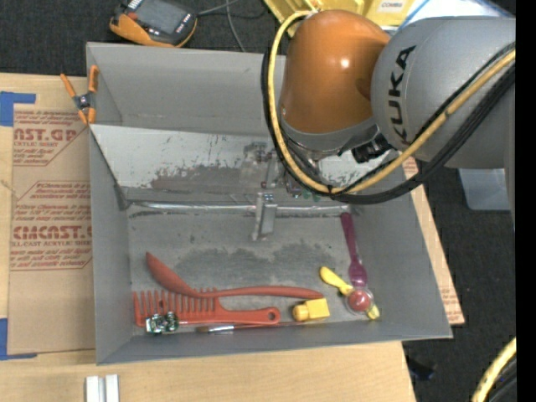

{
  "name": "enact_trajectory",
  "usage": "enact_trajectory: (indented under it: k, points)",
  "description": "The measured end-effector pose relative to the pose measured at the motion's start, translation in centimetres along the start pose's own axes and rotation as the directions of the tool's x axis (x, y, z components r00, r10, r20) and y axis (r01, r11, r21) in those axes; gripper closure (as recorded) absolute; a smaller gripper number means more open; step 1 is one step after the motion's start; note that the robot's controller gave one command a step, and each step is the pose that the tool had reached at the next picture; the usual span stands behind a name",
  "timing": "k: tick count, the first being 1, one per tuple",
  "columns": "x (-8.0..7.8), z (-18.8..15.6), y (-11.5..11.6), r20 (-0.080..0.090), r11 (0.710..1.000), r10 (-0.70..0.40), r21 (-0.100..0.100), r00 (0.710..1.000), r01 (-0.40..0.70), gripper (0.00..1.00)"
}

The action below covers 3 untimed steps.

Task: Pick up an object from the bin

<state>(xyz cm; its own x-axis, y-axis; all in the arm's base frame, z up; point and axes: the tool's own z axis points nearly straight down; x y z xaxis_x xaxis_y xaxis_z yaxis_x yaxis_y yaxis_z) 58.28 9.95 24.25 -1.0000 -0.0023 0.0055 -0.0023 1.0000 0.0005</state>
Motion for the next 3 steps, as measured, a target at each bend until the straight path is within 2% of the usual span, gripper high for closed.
enact_trajectory:
  k: [1,2,3]
  points:
    - [-0.1,-0.5,-0.1,0.008,1.000,0.002,-0.001,1.000,-0.002,0.00]
    - [4.9,10.9,-1.4,0.010,0.979,-0.203,0.001,0.979,0.203,0.00]
    - [9.7,8.4,0.1,0.018,0.963,-0.269,0.003,0.963,0.269,0.00]
